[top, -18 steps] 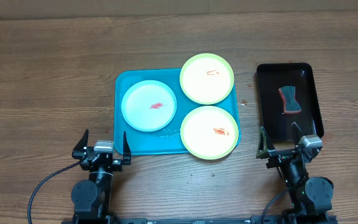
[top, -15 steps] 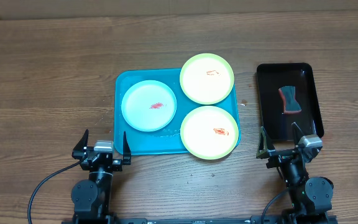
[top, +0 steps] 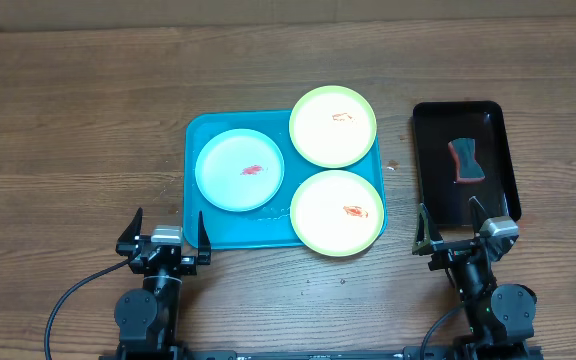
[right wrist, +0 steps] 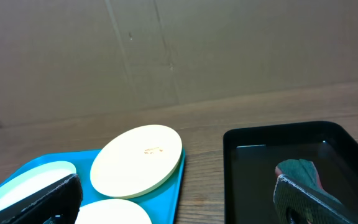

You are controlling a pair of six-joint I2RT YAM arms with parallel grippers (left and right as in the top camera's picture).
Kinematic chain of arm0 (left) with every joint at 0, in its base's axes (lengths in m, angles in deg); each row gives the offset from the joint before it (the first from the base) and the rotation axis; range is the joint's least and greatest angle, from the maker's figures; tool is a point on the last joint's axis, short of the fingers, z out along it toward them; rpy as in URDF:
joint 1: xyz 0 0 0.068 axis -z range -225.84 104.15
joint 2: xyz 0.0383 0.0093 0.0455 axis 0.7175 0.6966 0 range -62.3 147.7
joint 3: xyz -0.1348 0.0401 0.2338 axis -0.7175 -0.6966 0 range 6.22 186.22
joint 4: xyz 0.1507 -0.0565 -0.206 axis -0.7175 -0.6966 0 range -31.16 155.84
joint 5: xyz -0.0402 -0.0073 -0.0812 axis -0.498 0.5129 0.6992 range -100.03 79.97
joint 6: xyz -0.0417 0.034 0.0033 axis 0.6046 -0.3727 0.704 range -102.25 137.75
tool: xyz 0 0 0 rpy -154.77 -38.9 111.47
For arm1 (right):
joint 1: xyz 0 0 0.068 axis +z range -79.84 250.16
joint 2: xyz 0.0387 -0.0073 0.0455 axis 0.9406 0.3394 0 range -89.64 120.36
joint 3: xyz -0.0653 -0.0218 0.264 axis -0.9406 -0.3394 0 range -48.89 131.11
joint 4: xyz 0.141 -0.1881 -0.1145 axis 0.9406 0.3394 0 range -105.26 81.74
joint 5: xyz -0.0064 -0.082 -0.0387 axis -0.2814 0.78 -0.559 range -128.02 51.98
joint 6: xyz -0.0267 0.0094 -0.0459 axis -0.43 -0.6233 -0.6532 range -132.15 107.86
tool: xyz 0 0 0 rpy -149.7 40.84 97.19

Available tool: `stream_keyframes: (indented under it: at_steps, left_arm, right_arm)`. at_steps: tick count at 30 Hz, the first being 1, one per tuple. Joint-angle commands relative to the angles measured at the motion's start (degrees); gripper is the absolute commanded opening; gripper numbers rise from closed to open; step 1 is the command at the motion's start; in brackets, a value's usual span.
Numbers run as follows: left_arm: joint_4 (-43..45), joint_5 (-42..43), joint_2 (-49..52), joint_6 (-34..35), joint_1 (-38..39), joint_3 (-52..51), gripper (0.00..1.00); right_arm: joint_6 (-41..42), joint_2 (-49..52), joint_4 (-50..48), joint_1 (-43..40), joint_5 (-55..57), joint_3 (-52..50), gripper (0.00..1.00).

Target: Clean dirty plates on tray and stack at the side

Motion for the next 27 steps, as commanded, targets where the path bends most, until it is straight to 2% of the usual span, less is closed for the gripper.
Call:
stream_keyframes:
  at_steps: [1, 27]
  left_arm:
    - [0.2, 0.4, -0.6, 0.6, -0.3, -0.3, 1.0]
    - [0.2, 0.4, -0.6, 0.6, -0.3, -0.3, 1.0]
  right_arm:
    - [0.4, -0.5, -0.2, 0.3, -0.3, -0.6, 1.0]
    - [0.4, -0.5, -0.1, 0.3, 0.3, -0.6, 1.0]
